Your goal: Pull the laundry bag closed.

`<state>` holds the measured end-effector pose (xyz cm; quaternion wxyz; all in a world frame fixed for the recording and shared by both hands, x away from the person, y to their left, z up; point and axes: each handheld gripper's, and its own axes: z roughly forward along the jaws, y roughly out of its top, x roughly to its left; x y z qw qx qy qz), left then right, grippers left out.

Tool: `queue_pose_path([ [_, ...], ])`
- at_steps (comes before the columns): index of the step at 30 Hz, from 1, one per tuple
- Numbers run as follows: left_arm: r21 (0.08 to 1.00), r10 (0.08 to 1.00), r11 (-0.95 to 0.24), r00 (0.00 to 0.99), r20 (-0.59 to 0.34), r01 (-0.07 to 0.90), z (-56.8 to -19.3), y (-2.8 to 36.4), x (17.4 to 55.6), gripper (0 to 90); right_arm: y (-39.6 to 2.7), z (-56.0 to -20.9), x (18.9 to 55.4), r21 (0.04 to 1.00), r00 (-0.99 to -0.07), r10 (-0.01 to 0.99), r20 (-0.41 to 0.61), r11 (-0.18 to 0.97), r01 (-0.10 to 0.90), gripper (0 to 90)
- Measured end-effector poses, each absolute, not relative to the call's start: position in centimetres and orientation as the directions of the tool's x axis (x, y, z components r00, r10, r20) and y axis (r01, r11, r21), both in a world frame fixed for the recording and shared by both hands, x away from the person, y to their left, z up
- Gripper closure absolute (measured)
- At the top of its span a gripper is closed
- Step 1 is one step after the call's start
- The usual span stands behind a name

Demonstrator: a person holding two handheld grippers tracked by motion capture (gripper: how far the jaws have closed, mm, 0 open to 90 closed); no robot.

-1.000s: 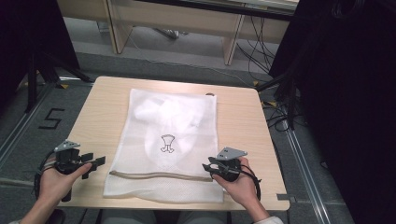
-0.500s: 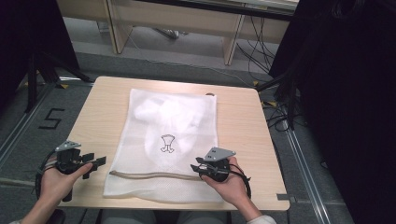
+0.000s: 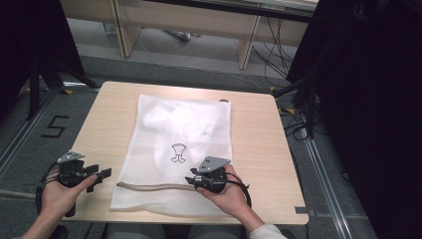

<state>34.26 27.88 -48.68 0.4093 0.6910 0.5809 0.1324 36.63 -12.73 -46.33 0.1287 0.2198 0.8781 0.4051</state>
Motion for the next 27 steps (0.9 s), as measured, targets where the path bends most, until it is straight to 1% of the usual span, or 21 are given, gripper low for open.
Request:
queue_pose_path([
  [1,0.711,0.913,-0.018,0.302,-0.275,0.703,-48.6,28.1,34.2,42.1,-12.5,-46.3,36.7,0.770,-0.871,0.489,-0.044,0.572,0.283,64.8],
  [3,0.719,0.914,0.016,0.281,-0.293,0.695,-48.7,27.9,34.1,42.3,-12.1,-46.3,36.8,0.770,-0.878,0.477,-0.047,0.578,0.272,64.8],
  [5,0.718,0.913,0.013,0.284,-0.292,0.696,-48.7,28.0,34.1,42.4,-11.6,-46.5,36.8,0.774,-0.882,0.470,-0.040,0.573,0.271,64.9],
  [6,0.714,0.915,0.003,0.286,-0.283,0.700,-48.7,28.1,34.0,42.5,-11.3,-46.5,36.9,0.773,-0.889,0.455,-0.047,0.580,0.256,65.0],
  [7,0.708,0.916,-0.021,0.298,-0.269,0.705,-48.6,28.3,34.0,42.6,-11.0,-46.5,36.8,0.773,-0.888,0.459,-0.039,0.577,0.264,65.1],
  [9,0.718,0.915,0.017,0.278,-0.291,0.696,-48.7,28.1,33.9,42.8,-10.4,-46.5,36.8,0.773,-0.898,0.438,-0.050,0.586,0.243,65.4],
  [10,0.717,0.917,0.017,0.276,-0.290,0.697,-48.7,28.1,33.9,42.8,-10.0,-46.4,36.7,0.767,-0.899,0.436,-0.036,0.589,0.255,65.5],
  [11,0.717,0.917,0.018,0.275,-0.290,0.697,-48.7,28.2,33.9,42.9,-9.6,-46.4,36.7,0.767,-0.903,0.428,-0.043,0.593,0.244,65.7],
  [13,0.707,0.917,-0.018,0.293,-0.269,0.707,-48.6,28.5,33.8,43.1,-8.9,-46.4,36.8,0.767,-0.911,0.410,-0.047,0.599,0.230,66.1],
  [20,0.708,0.917,-0.013,0.291,-0.273,0.706,-48.7,28.4,33.8,43.4,-6.0,-46.7,36.6,0.757,-0.931,0.360,-0.055,0.624,0.196,67.5],
  [27,0.709,0.918,-0.011,0.289,-0.273,0.705,-48.6,28.4,33.7,43.5,-3.9,-46.7,36.7,0.757,-0.941,0.336,-0.052,0.627,0.182,68.3],
])
